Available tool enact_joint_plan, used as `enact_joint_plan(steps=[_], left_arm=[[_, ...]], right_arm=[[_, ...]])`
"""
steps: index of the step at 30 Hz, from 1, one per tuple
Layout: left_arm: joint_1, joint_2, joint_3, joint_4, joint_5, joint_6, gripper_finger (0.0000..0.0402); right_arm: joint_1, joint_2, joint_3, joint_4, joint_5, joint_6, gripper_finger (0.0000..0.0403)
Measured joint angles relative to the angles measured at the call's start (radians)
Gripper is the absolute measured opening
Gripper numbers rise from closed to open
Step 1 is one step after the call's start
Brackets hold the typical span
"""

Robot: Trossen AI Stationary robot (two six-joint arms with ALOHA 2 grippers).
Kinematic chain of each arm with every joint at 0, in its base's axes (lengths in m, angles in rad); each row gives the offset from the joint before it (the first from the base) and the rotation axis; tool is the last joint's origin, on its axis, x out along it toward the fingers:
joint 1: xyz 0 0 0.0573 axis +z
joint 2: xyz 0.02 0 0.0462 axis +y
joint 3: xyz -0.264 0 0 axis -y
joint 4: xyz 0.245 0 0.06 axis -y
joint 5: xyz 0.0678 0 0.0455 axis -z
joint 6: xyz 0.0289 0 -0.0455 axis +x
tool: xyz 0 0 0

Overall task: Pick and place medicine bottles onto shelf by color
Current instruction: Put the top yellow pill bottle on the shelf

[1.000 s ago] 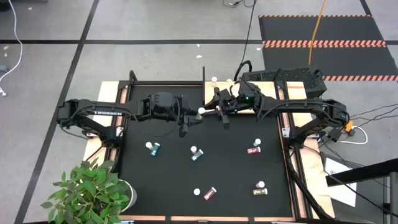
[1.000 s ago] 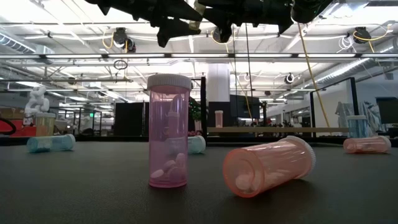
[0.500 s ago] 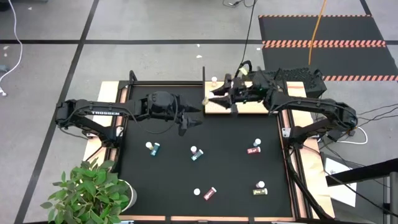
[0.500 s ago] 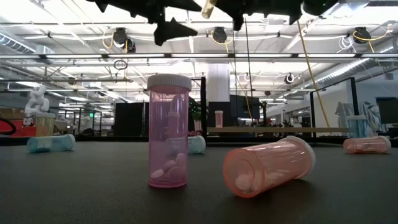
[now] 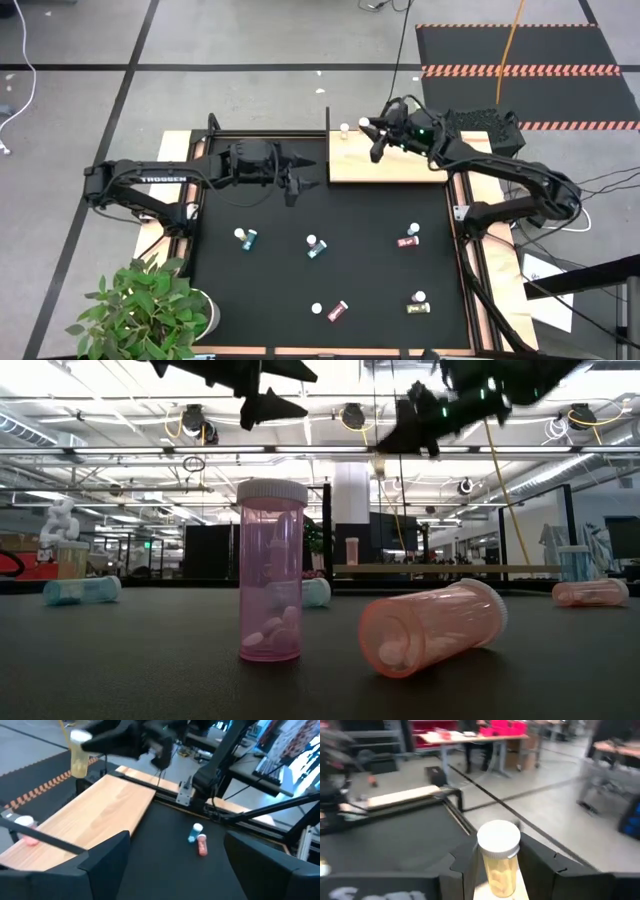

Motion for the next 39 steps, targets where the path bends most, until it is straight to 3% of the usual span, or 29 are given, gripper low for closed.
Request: enact_joint_plan(steps=[6,9,14,17,27,39], left_arm=[[0.005,0.001,0.0,-0.015,-0.025,0.01,0.0323],[0.007,0.001,0.0,-0.012,-0.032,0.052,0.0324],[0.033,0.001,0.0,-0.01,-0.051,0.106,0.0324],[0.047,0.001,0.0,-0.011,-0.053,0.094,0.0324],[0.054,0.001,0.0,-0.013,-0.053,0.135,0.0324],[0.078,0.001,0.0,-0.015,-0.053,0.144,0.0324]], right_arm=[[-0.099,0.06,-0.199,0.287,-0.005,0.033,0.0116],[-0.114,0.129,-0.216,0.35,-0.057,0.016,0.0116],[-0.117,0.283,-0.208,0.469,-0.048,0.0,0.0116],[-0.132,0.342,-0.195,0.494,0.001,0.042,0.0116],[-0.175,0.484,-0.151,0.568,-0.02,0.026,0.0116],[-0.205,0.528,-0.099,0.536,-0.031,0.076,0.0116]])
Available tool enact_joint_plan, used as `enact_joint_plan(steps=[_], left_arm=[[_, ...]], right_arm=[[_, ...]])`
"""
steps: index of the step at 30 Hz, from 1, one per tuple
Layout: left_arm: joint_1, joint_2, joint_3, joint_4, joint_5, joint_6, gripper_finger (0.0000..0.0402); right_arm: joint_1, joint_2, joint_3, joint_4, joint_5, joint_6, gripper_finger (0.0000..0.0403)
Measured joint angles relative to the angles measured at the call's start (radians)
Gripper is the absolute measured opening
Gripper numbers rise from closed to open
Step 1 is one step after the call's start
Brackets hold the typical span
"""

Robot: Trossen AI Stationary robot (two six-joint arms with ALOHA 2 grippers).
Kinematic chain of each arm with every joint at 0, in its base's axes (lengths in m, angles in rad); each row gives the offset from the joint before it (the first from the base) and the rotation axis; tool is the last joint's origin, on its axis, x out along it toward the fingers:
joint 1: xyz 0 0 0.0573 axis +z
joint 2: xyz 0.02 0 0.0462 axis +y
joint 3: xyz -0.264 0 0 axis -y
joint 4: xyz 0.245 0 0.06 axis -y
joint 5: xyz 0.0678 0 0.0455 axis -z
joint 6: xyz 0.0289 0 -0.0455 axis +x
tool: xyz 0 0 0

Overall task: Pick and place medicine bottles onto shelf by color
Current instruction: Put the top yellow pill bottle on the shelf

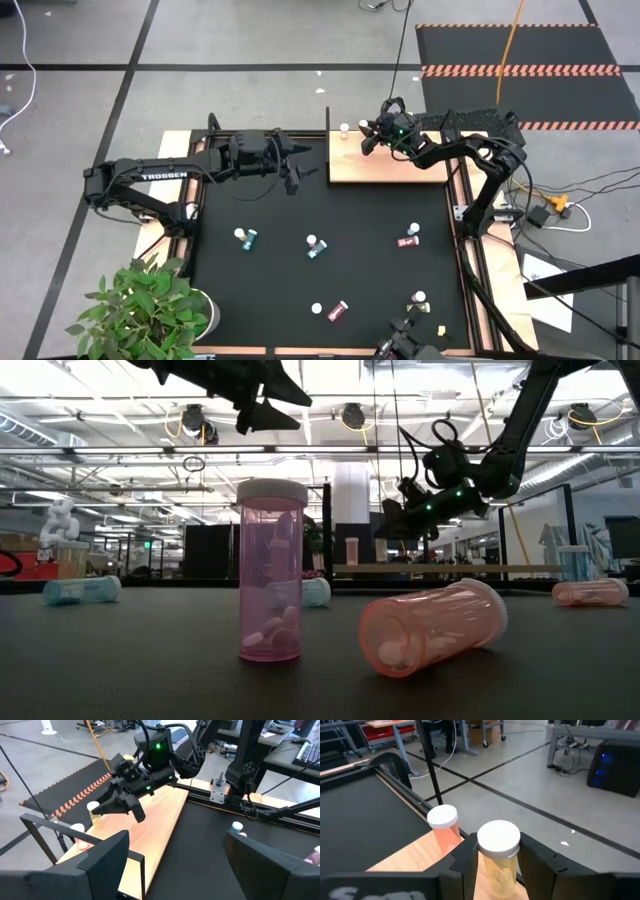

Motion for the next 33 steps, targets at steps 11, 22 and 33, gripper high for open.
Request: enact_joint_plan(steps=[11,22,33], left_arm=[[0.002,0.0,0.0,-0.029,0.0,0.041,0.0324],[0.023,0.0,0.0,-0.029,0.0,0.04,0.0324],[0.023,0.0,0.0,-0.033,0.0,0.034,0.0324]], right_arm=[[-0.01,0.0,0.0,-0.037,-0.023,0.033,0.0116],[-0.018,-0.001,0.0,-0.062,-0.023,0.057,0.0116],[-0.018,0.0,0.0,-0.073,-0.023,0.057,0.0164]])
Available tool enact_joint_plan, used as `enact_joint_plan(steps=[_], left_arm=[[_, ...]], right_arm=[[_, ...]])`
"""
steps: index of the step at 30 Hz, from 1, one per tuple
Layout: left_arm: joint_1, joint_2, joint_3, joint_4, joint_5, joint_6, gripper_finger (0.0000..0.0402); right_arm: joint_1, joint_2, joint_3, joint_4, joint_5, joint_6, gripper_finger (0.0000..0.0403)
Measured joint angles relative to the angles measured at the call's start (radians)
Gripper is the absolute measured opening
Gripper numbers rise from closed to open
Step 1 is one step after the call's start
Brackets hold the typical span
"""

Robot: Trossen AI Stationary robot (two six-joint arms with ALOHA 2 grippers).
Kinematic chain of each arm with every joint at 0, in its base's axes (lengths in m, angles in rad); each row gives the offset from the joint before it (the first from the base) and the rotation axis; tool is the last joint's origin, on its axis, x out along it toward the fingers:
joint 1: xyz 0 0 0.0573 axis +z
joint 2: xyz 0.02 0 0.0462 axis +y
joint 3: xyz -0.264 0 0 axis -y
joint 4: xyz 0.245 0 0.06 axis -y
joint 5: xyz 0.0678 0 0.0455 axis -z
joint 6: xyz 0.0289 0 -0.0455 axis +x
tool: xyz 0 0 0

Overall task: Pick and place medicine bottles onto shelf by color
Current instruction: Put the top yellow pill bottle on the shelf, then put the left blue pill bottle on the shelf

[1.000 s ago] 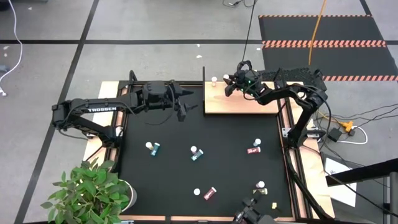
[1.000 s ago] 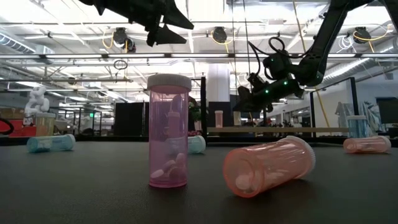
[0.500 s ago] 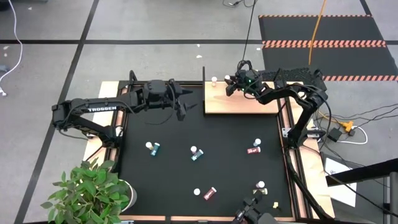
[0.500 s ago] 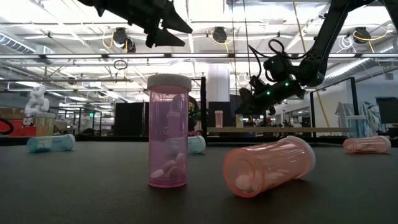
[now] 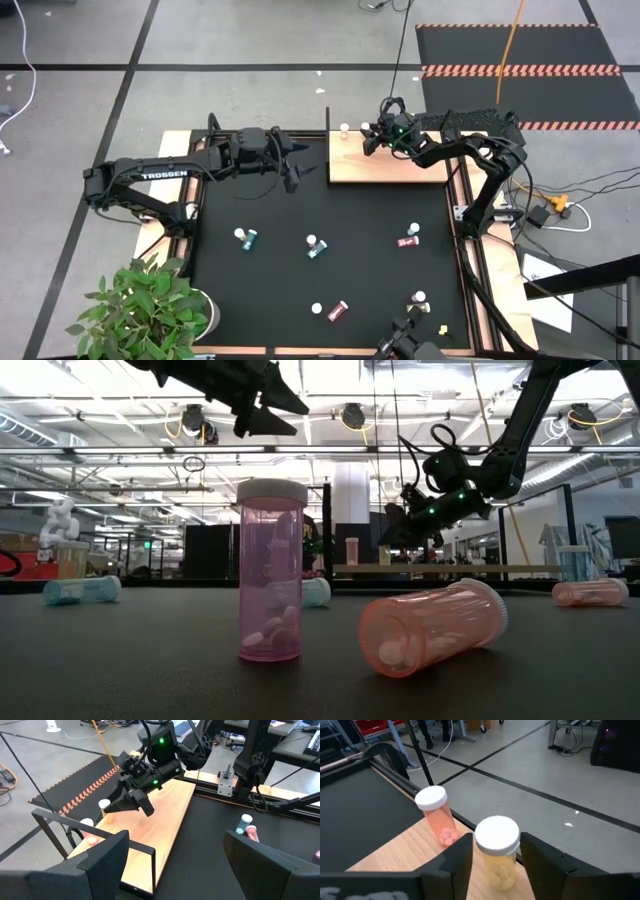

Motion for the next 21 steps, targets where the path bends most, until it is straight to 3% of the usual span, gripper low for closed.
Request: enact_joint_plan(steps=[10,21], left_arm=[[0.0,0.0,0.0,-0.019,0.0,-0.008,0.0324],[0.002,-0.004,0.0,-0.019,-0.035,-0.044,0.0324]], right_arm=[[0.001,-0.066,0.0,-0.042,0.0,0.0,0.0215],[0.016,-0.367,0.0,-0.074,-0.029,-0.007,0.0228]])
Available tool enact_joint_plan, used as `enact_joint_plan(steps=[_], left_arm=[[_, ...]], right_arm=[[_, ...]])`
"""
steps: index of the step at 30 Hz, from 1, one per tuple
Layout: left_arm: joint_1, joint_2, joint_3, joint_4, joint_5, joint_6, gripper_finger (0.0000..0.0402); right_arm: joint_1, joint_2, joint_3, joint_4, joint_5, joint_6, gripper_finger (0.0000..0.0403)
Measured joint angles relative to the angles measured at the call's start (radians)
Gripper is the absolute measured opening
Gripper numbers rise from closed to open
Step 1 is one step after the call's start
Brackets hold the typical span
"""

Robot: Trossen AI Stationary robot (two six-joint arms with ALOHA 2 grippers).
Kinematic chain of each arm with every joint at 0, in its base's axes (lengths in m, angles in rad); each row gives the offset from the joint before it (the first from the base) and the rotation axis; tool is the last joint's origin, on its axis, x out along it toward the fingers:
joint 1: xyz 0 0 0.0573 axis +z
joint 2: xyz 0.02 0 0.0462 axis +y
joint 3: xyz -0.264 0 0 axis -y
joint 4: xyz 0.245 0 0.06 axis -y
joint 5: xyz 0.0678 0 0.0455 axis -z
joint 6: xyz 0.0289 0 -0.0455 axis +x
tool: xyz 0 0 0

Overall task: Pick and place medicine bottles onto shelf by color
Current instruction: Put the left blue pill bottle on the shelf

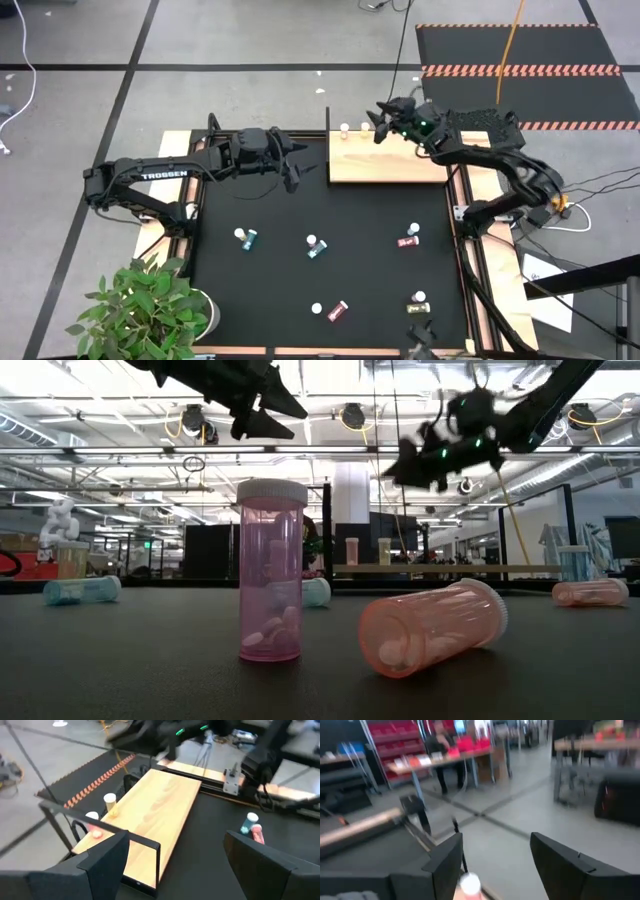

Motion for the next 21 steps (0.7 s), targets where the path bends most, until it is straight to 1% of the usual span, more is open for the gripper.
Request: enact_joint_plan(steps=[5,8,10,14,17,19,21], left_arm=[[0.016,-0.051,-0.001,-0.005,-0.011,-0.128,0.0324],[0.019,-0.101,-0.001,-0.043,-0.015,-0.183,0.0324],[0.02,-0.136,-0.001,-0.094,-0.017,-0.225,0.0324],[0.02,-0.18,-0.001,-0.243,-0.023,-0.275,0.0324],[0.02,-0.177,0.0,-0.341,-0.049,-0.263,0.0324],[0.018,-0.16,-0.001,-0.342,-0.051,-0.212,0.0324],[0.015,-0.137,0.0,-0.321,-0.021,-0.167,0.0324]], right_arm=[[0.065,-0.143,0.0,-0.001,-0.001,-0.005,0.0228],[0.145,-0.216,0.0,0.0,0.004,-0.017,0.0228],[0.218,-0.248,0.011,-0.002,0.023,-0.046,0.0224],[0.371,-0.252,0.068,-0.022,0.124,-0.109,0.0213],[0.466,-0.221,0.13,-0.025,0.198,-0.153,0.0206],[0.522,-0.194,0.178,-0.027,0.259,-0.168,0.0202],[0.573,-0.174,0.222,-0.027,0.314,-0.18,0.0198]])
